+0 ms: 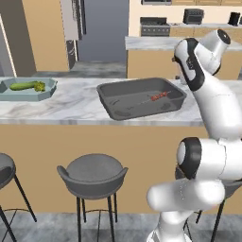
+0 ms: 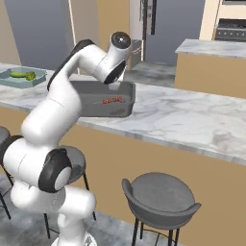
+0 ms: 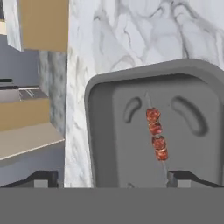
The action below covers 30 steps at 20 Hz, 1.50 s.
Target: Place the cold items (broccoli and cucumber) from the fridge in one tupperware on the dining counter. Place the warm items (kebab skewer and hot dog) in the stove area in another tupperware.
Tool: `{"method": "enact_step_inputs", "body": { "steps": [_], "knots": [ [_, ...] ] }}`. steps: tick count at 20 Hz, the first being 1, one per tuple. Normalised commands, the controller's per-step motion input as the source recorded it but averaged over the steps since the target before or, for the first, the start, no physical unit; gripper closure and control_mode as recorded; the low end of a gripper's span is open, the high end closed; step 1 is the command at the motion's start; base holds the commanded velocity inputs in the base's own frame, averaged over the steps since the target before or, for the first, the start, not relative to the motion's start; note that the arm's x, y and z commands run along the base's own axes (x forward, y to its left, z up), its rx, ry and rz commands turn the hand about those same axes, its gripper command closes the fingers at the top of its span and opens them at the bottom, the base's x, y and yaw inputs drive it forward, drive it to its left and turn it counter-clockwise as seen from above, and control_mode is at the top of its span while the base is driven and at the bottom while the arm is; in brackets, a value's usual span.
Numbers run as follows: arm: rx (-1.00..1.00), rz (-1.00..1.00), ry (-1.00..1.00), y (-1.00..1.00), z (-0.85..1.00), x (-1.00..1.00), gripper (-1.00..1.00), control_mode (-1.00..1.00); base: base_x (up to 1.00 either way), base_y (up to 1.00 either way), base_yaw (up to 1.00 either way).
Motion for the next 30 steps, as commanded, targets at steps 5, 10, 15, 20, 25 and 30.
{"method": "enact_step_inputs", "body": {
  "steps": [5,10,15,20,25,30],
  "knots": [
    [0.01,0.01,-0.47,0.00,0.09,-1.00,-1.00,-1.00,0.00,0.00,0.00],
    [-0.11,0.14,-0.03,0.11,0.36,-1.00,-1.00,-1.00,0.00,0.00,0.00],
    [-0.30,0.16,0.10,0.17,0.56,-1.00,-1.00,-1.00,0.00,0.00,0.00],
    [-0.39,0.10,0.25,0.14,0.16,-1.00,-1.00,-1.00,0.00,0.00,0.00],
    [-0.38,0.03,0.32,0.04,-0.94,-1.00,-1.00,-1.00,0.00,0.00,0.00],
    [-0.09,0.00,0.17,-0.09,-1.00,-0.69,-1.00,-1.00,0.00,0.00,0.00]
  ]
}}
